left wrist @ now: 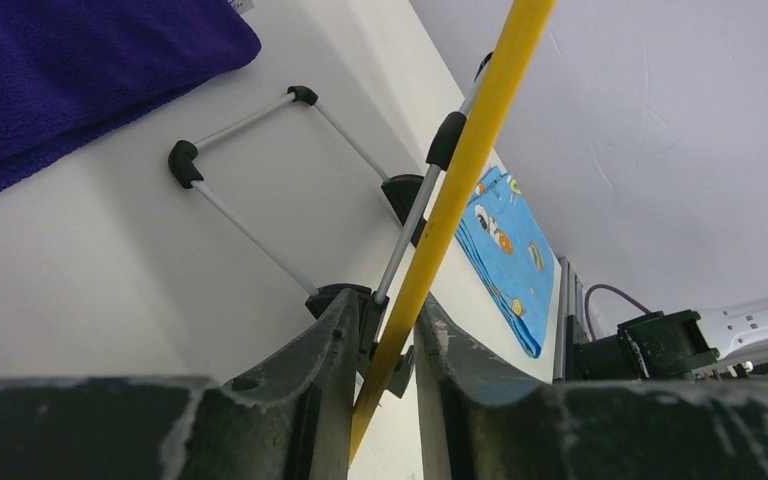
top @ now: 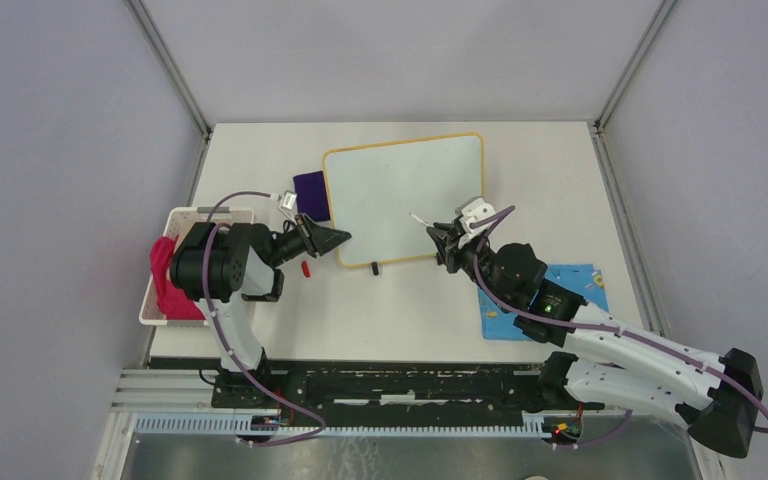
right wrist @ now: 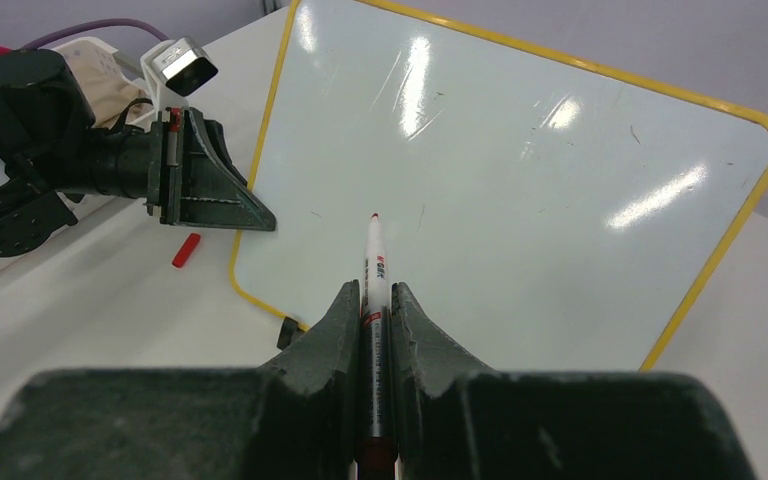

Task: Write a sentence on the whiteboard

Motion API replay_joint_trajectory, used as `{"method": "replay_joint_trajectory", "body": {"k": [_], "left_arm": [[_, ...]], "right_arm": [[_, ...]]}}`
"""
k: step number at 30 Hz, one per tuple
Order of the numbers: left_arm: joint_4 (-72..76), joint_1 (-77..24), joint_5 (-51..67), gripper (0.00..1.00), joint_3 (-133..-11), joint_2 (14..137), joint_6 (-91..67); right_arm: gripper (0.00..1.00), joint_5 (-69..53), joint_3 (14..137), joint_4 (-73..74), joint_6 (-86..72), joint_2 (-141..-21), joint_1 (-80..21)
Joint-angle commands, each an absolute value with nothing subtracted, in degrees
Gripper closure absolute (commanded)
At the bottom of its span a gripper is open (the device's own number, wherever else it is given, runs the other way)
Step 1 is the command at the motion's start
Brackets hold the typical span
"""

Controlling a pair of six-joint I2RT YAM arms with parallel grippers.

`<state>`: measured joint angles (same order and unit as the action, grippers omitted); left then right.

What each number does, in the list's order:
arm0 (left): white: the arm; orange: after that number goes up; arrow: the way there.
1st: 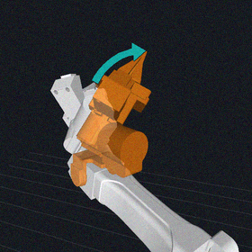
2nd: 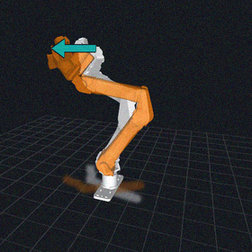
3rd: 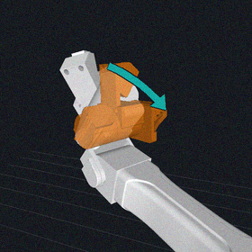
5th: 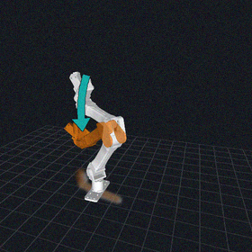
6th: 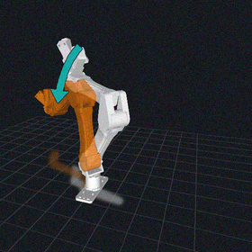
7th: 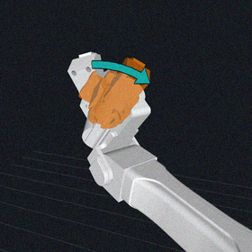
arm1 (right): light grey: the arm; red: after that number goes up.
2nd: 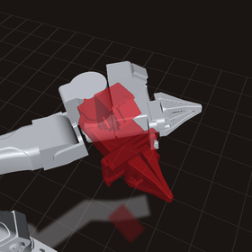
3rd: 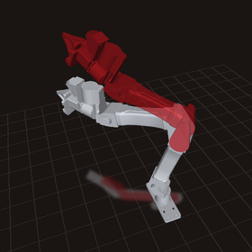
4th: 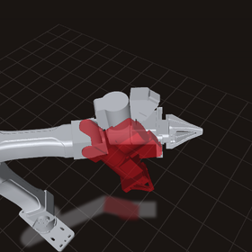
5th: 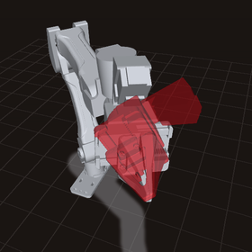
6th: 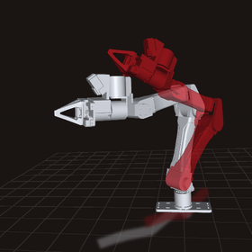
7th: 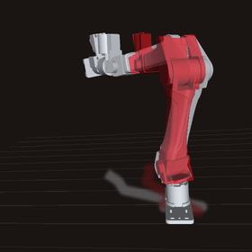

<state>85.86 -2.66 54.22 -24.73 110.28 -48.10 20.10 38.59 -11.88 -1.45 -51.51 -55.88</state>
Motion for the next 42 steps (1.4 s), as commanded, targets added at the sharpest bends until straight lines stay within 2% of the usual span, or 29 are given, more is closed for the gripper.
{"method": "replay_joint_trajectory", "body": {"k": [1, 4, 8, 13, 23, 34, 42], "left_arm": [[93.08, -2.74, 55.79, 0.69, -25.27, 110.93, -44.94], [93.08, -2.88, 55.69, 0.68, -25.14, 111.0, -44.49], [93.05, -2.86, 55.52, 0.53, -25.22, 110.96, -44.54], [93.6, -3.19, 55.82, 0.51, -25.48, 111.04, -44.65], [93.6, -3.82, 56.26, 0.63, -25.66, 112.01, -44.22], [93.66, -3.74, 56.12, 0.85, -25.75, 112.7, -43.87], [93.68, -3.68, 55.81, 0.92, -25.92, 113.46, -43.68]], "right_arm": [[1.0, 19.87, 41.48, -13.18, -2.52, -51.42, -56.11], [1.0, 19.48, 41.62, -13.09, -3.02, -51.65, -56.14], [1.0, 19.09, 41.92, -12.77, -3.51, -51.87, -56.14], [1.0, 18.83, 42.35, -12.59, -3.84, -52.39, -56.12], [1.0, 17.97, 42.89, -12.39, -4.46, -53.6, -56.16], [1.0, 17.1, 44.87, -12.81, -4.84, -56.9, -56.28], [1.0, 18.49, 48.93, -16.09, -3.37, -62.03, -57.32]]}}
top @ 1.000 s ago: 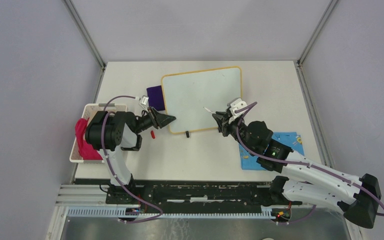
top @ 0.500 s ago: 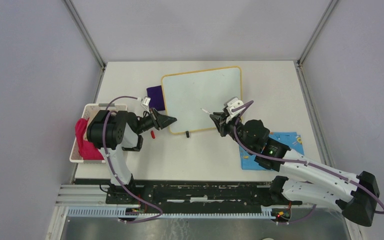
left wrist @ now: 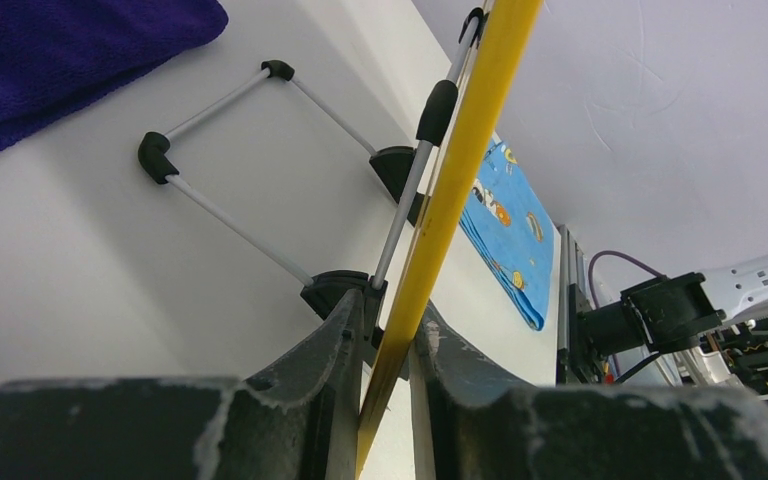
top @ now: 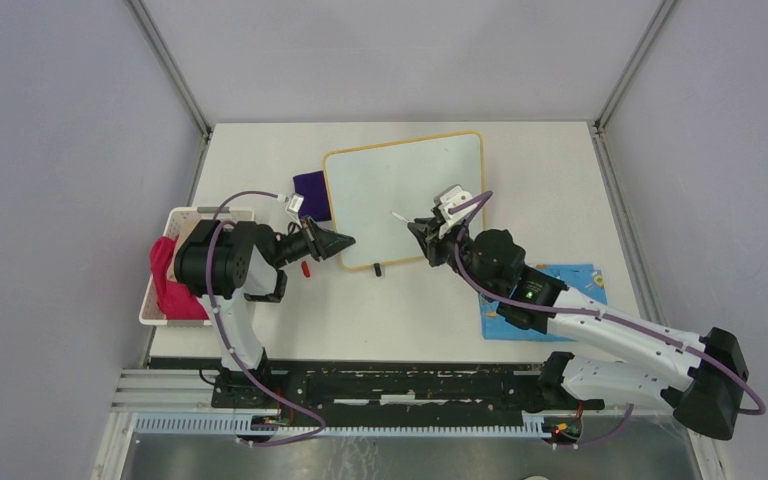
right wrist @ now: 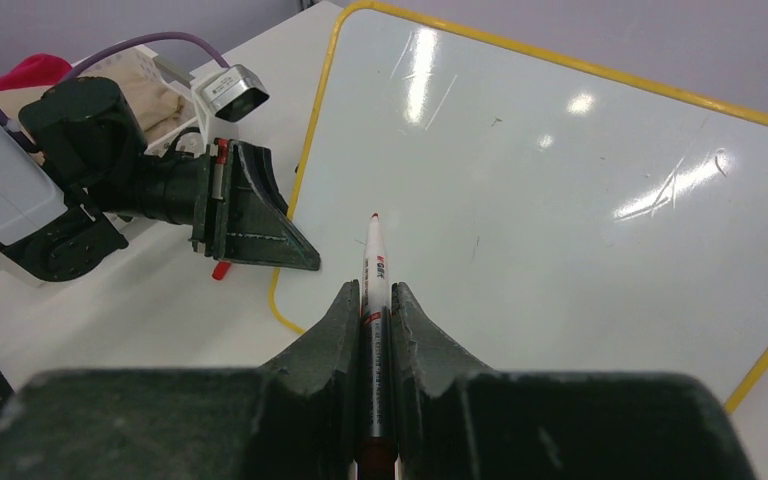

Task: Write a sentence on the whiteboard

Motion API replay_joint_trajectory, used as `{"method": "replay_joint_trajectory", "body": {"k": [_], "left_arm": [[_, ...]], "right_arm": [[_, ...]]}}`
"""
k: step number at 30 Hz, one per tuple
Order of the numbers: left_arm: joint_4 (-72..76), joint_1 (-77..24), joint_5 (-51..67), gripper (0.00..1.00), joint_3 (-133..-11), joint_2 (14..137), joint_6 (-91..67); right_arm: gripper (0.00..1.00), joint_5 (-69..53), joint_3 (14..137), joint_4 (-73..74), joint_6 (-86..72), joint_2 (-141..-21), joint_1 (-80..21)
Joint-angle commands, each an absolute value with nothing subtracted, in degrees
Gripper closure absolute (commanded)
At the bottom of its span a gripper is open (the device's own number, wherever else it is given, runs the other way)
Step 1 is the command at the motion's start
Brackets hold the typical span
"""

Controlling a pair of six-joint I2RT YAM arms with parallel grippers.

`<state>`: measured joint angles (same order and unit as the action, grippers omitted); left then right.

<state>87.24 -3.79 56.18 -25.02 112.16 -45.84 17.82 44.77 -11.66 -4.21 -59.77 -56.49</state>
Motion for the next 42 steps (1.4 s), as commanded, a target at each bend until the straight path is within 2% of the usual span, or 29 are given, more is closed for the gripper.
{"method": "replay_joint_trajectory", "body": {"k": [1, 7, 17, 24, 42], "left_arm": [[93.64, -3.58, 55.66, 0.93, -25.99, 113.5, -43.68], [94.77, -3.08, 55.13, 0.98, -26.18, 114.47, -44.53], [97.21, -2.44, 54.54, 0.98, -26.28, 115.89, -46.5], [97.16, -2.46, 54.53, 0.98, -26.32, 115.93, -46.49], [97.2, -2.39, 54.3, 0.98, -26.34, 116.06, -46.45]], "right_arm": [[1.0, 19.02, 49.4, -16.67, -3.04, -62.97, -57.63], [1.0, 21.52, 52.25, -19.6, -0.57, -69.01, -58.24], [1.0, 22.58, 56.97, -26.01, 1.3, -77.94, -58.24], [1.0, 23.06, 64.28, -23.12, 1.43, -84.87, -58.03], [1.0, 18.36, 72.64, -20.47, -3.87, -93.66, -54.68]]}}
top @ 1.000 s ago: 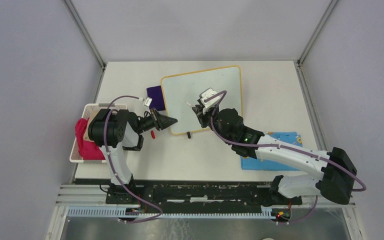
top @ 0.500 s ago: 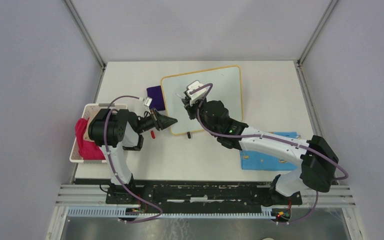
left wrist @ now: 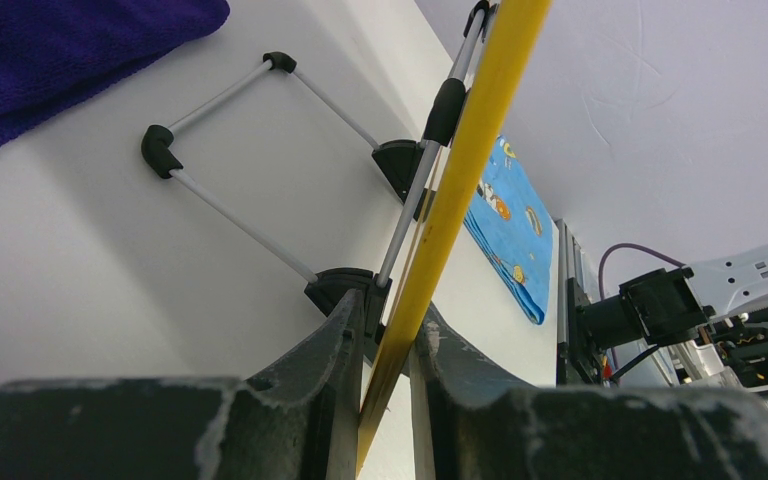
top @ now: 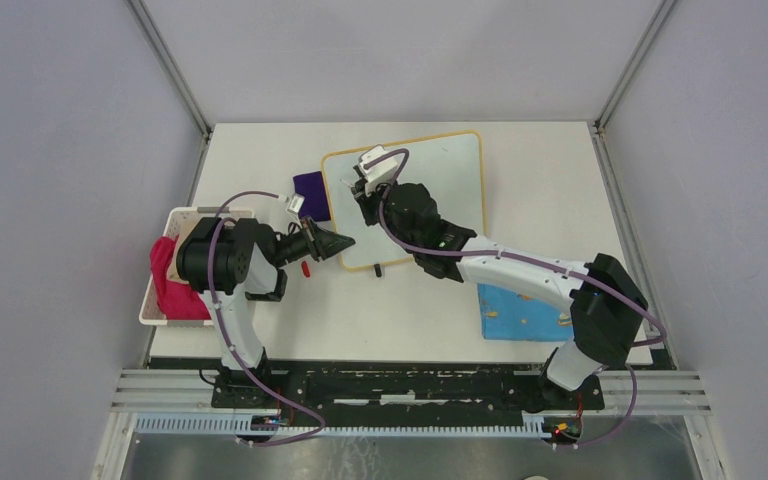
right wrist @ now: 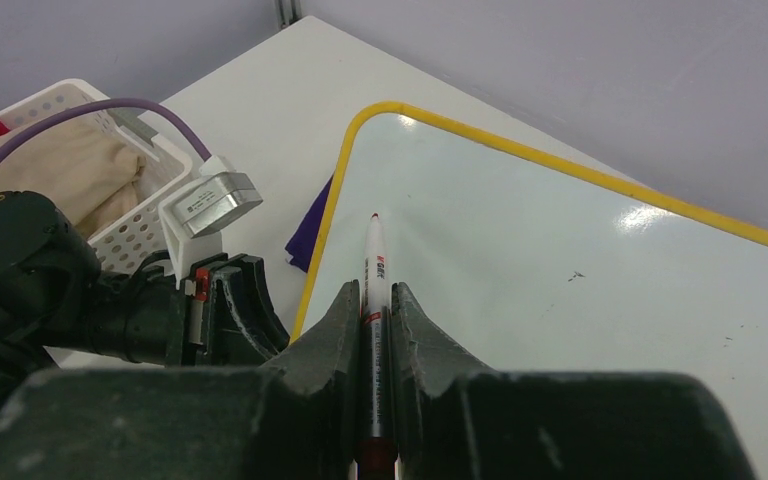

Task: Write a sentence on the whiteboard

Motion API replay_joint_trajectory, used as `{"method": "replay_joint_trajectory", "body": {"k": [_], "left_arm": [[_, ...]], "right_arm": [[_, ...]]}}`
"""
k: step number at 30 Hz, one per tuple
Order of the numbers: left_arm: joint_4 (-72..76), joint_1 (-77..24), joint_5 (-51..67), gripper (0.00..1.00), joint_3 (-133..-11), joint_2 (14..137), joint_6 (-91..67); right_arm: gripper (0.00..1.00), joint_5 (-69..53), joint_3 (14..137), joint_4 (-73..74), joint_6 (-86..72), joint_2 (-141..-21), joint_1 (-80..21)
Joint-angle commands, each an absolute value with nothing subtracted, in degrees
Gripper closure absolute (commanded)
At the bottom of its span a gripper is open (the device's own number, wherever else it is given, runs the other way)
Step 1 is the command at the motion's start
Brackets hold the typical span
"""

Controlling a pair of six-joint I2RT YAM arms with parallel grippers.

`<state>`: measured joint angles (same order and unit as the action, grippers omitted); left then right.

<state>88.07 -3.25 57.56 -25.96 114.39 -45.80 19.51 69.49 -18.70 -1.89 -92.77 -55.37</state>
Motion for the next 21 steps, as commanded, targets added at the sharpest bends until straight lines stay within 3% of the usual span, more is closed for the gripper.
{"method": "replay_joint_trajectory", "body": {"k": [1, 21], "left_arm": [[97.2, -2.4, 54.24, 0.98, -26.24, 116.02, -46.37], [97.21, -2.46, 53.8, 0.98, -26.25, 116.07, -46.32]], "right_arm": [[1.0, 18.36, 72.79, -20.57, -4.12, -94.09, -54.48], [1.0, 18.6, 73.6, -19.39, -6.35, -97.04, -52.31]]}}
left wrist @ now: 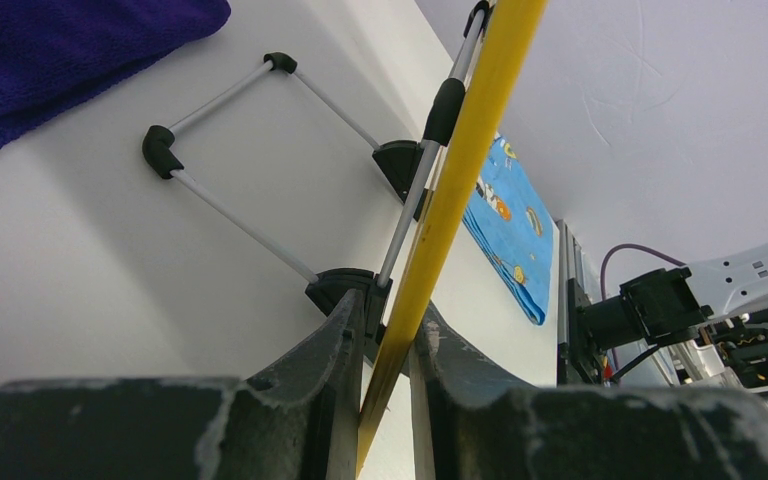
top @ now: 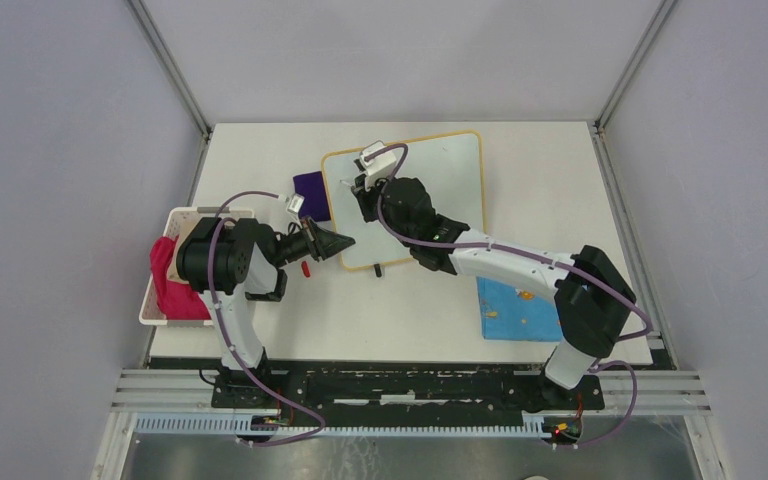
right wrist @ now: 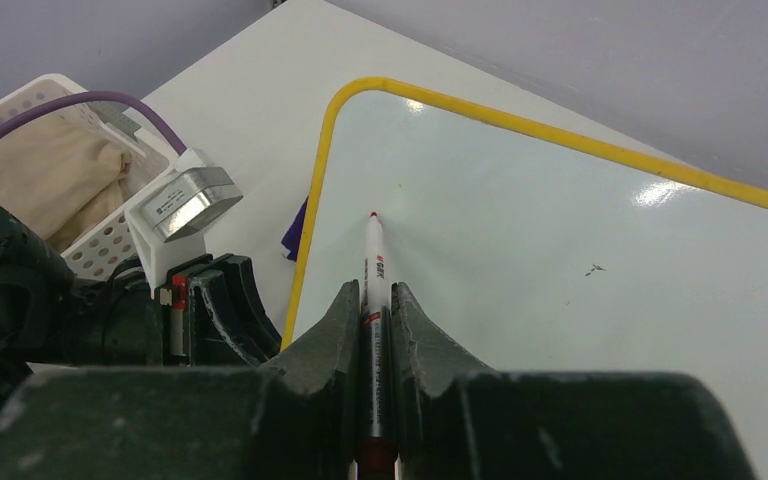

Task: Write a sentence on the whiteboard

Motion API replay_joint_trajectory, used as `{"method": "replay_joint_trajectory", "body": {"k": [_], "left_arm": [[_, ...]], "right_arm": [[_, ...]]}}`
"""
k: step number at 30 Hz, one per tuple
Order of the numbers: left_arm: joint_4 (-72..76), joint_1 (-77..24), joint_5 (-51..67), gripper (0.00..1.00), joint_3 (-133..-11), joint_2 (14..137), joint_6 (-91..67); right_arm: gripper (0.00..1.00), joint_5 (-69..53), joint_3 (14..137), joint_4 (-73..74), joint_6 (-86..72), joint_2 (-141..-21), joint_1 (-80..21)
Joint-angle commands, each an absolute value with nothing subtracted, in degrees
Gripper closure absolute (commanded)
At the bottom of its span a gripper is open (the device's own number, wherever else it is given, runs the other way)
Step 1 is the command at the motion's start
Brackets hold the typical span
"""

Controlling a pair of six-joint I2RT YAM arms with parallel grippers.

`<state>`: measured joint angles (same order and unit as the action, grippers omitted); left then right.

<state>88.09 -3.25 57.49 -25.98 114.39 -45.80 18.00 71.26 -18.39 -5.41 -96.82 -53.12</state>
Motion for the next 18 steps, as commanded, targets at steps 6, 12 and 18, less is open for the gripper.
{"method": "replay_joint_trajectory", "body": {"k": [6, 12, 18], "left_arm": [[97.21, -2.44, 53.81, 0.98, -26.25, 116.02, -46.35], [97.16, -2.46, 53.96, 0.98, -26.28, 116.1, -46.49], [97.21, -2.42, 53.96, 0.98, -26.28, 116.11, -46.49]], "right_arm": [[1.0, 19.51, 71.31, -18.92, -6.49, -95.49, -50.92], [1.0, 21.09, 67.99, -18.39, -6.68, -92.95, -49.29], [1.0, 20.68, 65.0, -18.98, -6.86, -90.48, -47.95]]}}
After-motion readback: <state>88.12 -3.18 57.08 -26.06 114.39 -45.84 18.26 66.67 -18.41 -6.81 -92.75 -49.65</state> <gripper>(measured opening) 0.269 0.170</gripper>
